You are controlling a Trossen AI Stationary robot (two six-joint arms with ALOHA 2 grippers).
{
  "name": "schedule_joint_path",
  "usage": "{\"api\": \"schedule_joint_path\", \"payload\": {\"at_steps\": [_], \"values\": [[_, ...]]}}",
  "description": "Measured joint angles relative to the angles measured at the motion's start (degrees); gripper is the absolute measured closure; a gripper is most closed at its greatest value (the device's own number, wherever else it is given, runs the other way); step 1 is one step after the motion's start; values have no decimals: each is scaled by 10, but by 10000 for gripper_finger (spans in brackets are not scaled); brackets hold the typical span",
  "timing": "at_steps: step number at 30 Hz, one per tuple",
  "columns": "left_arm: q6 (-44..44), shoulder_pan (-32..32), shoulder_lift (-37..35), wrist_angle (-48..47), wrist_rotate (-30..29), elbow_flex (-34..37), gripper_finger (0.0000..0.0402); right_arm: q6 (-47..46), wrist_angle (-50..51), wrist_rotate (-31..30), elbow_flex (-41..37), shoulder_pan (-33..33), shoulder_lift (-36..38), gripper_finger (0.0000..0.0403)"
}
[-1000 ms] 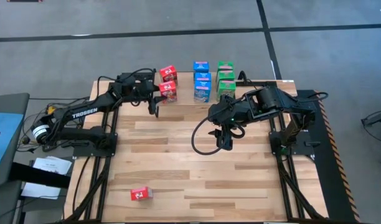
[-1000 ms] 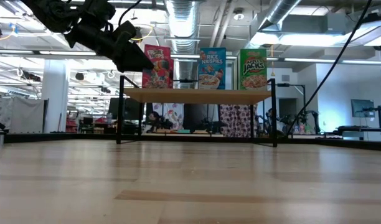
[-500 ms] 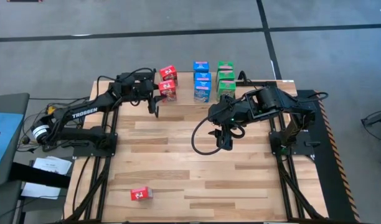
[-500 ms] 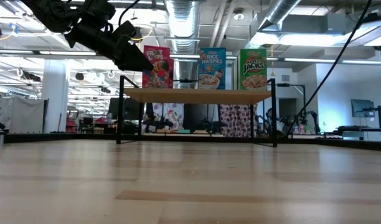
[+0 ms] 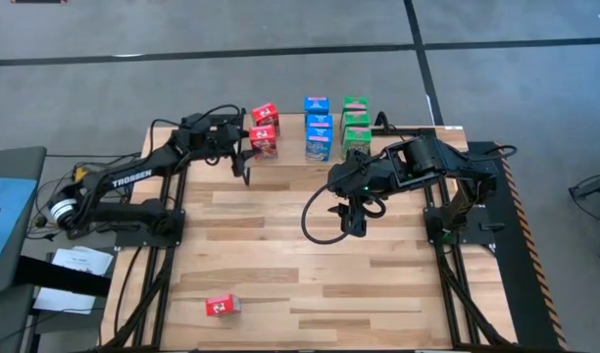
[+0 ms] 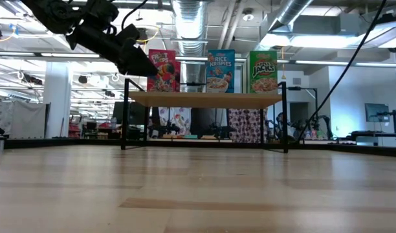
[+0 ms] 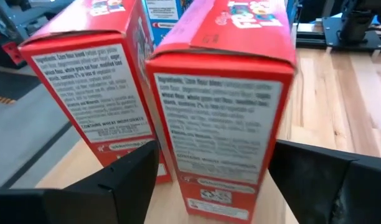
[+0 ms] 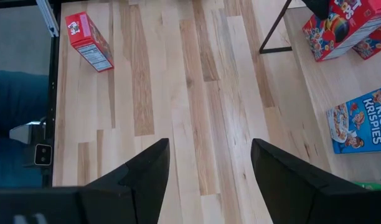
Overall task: Stack cereal on shelf
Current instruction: Put the right red cereal box on the shelf, then adjust the red cereal boxes on the shelf
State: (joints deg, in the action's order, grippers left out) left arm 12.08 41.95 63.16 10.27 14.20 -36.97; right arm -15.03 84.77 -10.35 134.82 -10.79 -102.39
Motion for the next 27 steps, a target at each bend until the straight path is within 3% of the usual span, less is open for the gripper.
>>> {"api": "schedule_joint_path", "payload": {"at_steps": [15,27], "values": [[-8,-1,-104,-103,-37,0,122,0,0,0,0,0,0,152],[15,-1,-162,-36,-101,0,122,0,-4,0,0,0,0,152]]}}
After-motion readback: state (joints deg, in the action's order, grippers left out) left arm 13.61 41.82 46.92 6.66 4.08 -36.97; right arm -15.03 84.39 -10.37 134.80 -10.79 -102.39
